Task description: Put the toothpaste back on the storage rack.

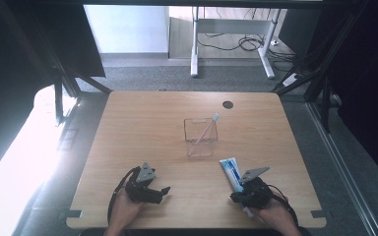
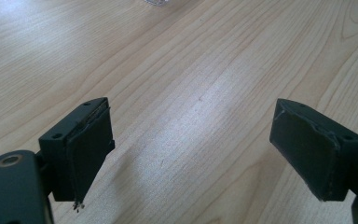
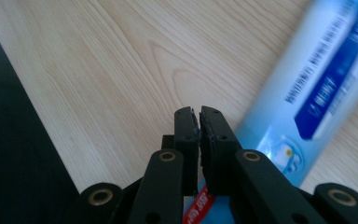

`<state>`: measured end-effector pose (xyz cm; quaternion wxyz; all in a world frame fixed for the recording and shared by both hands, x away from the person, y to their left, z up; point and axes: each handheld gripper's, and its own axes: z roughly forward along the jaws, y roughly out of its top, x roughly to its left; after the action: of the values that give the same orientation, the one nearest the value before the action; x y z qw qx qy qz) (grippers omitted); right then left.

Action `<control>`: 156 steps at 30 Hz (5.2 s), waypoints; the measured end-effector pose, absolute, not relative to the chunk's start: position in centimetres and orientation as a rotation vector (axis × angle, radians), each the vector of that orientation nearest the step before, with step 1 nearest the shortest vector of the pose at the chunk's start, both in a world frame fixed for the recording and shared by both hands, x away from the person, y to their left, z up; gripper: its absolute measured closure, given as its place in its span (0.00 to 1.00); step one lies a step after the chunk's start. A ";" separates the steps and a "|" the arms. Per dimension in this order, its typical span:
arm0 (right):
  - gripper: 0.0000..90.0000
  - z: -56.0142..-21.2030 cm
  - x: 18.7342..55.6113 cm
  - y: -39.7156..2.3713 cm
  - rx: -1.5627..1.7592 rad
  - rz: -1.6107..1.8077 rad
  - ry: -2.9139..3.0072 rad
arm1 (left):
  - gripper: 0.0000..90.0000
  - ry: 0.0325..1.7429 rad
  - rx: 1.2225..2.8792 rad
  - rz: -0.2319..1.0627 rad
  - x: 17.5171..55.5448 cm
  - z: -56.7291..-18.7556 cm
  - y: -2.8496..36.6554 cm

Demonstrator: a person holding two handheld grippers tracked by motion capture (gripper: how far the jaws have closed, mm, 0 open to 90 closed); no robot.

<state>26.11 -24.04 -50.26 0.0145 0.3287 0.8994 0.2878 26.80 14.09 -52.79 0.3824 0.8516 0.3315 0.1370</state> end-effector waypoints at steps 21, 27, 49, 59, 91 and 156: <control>0.73 -47.3 26.8 -27.2 1.053 0.752 2.730 | 0.15 0.861 2.170 0.334 26.9 -52.8 14.3; 0.61 -47.6 27.8 -26.6 1.059 0.667 2.759 | 0.15 0.861 2.173 0.327 26.9 -52.8 14.3; 0.50 -49.1 31.4 -22.7 1.101 0.349 2.850 | 0.15 0.869 2.171 0.325 27.0 -52.8 14.7; 0.50 -49.8 32.7 -21.3 1.126 0.236 2.875 | 0.15 0.866 2.178 0.327 27.0 -52.9 14.6; 0.81 -46.9 31.9 -22.6 1.063 0.504 2.855 | 0.15 0.861 2.185 0.313 27.1 -53.0 14.8; 0.81 -39.3 36.8 -20.6 0.995 1.114 2.477 | 0.14 0.835 2.178 0.307 26.9 -53.0 14.7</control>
<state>36.81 -20.64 -39.25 0.1241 0.3413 0.8497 0.3823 26.94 14.74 -52.98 0.3844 0.8545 0.3278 0.1205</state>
